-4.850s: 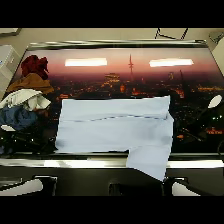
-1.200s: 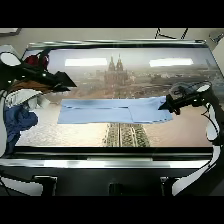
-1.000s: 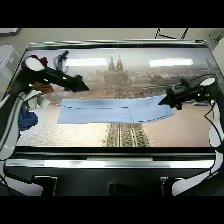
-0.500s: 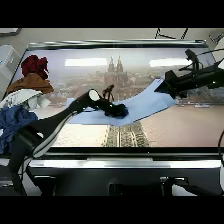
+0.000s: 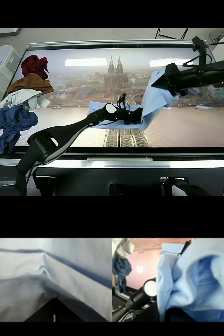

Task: Fold the clothes and pants, and hang the long-sleeved shirts on hangers.

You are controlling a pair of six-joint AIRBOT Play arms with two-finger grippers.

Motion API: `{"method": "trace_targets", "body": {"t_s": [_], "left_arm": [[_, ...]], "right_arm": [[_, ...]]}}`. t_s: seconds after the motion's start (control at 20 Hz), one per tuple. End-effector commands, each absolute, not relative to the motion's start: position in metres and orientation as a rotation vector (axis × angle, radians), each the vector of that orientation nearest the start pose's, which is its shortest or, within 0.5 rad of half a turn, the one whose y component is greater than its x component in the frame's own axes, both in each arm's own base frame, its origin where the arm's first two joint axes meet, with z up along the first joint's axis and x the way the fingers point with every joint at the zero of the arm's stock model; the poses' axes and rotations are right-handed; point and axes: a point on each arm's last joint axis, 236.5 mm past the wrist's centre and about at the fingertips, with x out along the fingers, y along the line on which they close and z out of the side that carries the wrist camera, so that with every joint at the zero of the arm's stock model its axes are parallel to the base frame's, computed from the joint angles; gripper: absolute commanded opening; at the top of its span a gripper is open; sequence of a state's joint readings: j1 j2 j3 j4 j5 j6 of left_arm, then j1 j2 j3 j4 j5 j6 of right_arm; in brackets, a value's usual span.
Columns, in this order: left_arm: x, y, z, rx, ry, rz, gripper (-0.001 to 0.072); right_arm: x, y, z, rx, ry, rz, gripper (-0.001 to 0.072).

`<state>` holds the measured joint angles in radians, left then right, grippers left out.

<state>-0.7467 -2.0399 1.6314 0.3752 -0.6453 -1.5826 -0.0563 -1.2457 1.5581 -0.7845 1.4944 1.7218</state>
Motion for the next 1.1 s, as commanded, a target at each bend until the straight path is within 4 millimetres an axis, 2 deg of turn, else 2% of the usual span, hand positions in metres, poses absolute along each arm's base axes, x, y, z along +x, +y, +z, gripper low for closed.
{"method": "trace_targets", "body": {"t_s": [0.0, 0.1, 0.15, 0.2, 0.3, 0.4, 0.5, 0.55, 0.6, 0.65, 0.7, 0.75, 0.8, 0.85, 0.9, 1.0, 1.05], "left_arm": [[0.404, -0.453, -0.061, -0.614, 1.310, -0.730, 0.0021], [0.444, -0.376, -0.038, -0.470, 1.249, -0.665, 0.0022], [0.465, -0.330, -0.016, -0.417, 1.203, -0.615, 0.0021], [0.481, -0.288, 0.008, -0.388, 1.154, -0.565, 0.0022], [0.502, -0.207, 0.072, -0.379, 1.029, -0.470, 0.0023], [0.505, -0.149, 0.138, -0.396, 0.886, -0.408, 0.0023], [0.495, -0.113, 0.194, -0.404, 0.764, -0.364, 0.0023], [0.488, -0.103, 0.216, -0.401, 0.715, -0.354, 0.0023], [0.480, -0.097, 0.236, -0.387, 0.671, -0.353, 0.0023], [0.473, -0.096, 0.250, -0.379, 0.643, -0.355, 0.0024], [0.467, -0.097, 0.260, -0.373, 0.624, -0.360, 0.0024], [0.462, -0.099, 0.265, -0.362, 0.616, -0.370, 0.0024], [0.457, -0.100, 0.267, -0.349, 0.619, -0.378, 0.0024], [0.453, -0.101, 0.266, -0.334, 0.630, -0.386, 0.0024], [0.450, -0.102, 0.263, -0.317, 0.644, -0.395, 0.0024], [0.448, -0.101, 0.259, -0.300, 0.659, -0.397, 0.0024], [0.448, -0.101, 0.259, -0.299, 0.659, -0.397, 0.0024]], "right_arm": [[0.374, 0.179, 0.200, 0.680, 1.170, 0.588, 0.0043], [0.383, 0.213, 0.187, 0.670, 1.181, 0.633, 0.0043], [0.392, 0.233, 0.177, 0.674, 1.177, 0.645, 0.0044], [0.400, 0.253, 0.166, 0.689, 1.180, 0.660, 0.0044], [0.412, 0.303, 0.136, 0.755, 1.213, 0.697, 0.0044], [0.417, 0.356, 0.097, 0.846, 1.271, 0.714, 0.0045], [0.411, 0.403, 0.046, 0.920, 1.358, 0.698, 0.0046], [0.403, 0.424, 0.020, 0.959, 1.415, 0.683, 0.0087], [0.396, 0.441, -0.002, 0.997, 1.454, 0.665, 0.0300], [0.394, 0.453, -0.020, 1.036, 1.476, 0.644, 0.0663], [0.396, 0.459, -0.028, 1.054, 1.468, 0.642, 0.0701], [0.400, 0.456, -0.029, 1.053, 1.452, 0.645, 0.0704], [0.409, 0.445, -0.021, 1.042, 1.425, 0.665, 0.0704], [0.419, 0.428, -0.008, 1.023, 1.400, 0.693, 0.0705], [0.428, 0.403, 0.004, 0.996, 1.384, 0.706, 0.0705], [0.447, 0.325, 0.024, 0.885, 1.363, 0.670, 0.0705], [0.449, 0.279, 0.023, 0.816, 1.382, 0.608, 0.0705]]}}
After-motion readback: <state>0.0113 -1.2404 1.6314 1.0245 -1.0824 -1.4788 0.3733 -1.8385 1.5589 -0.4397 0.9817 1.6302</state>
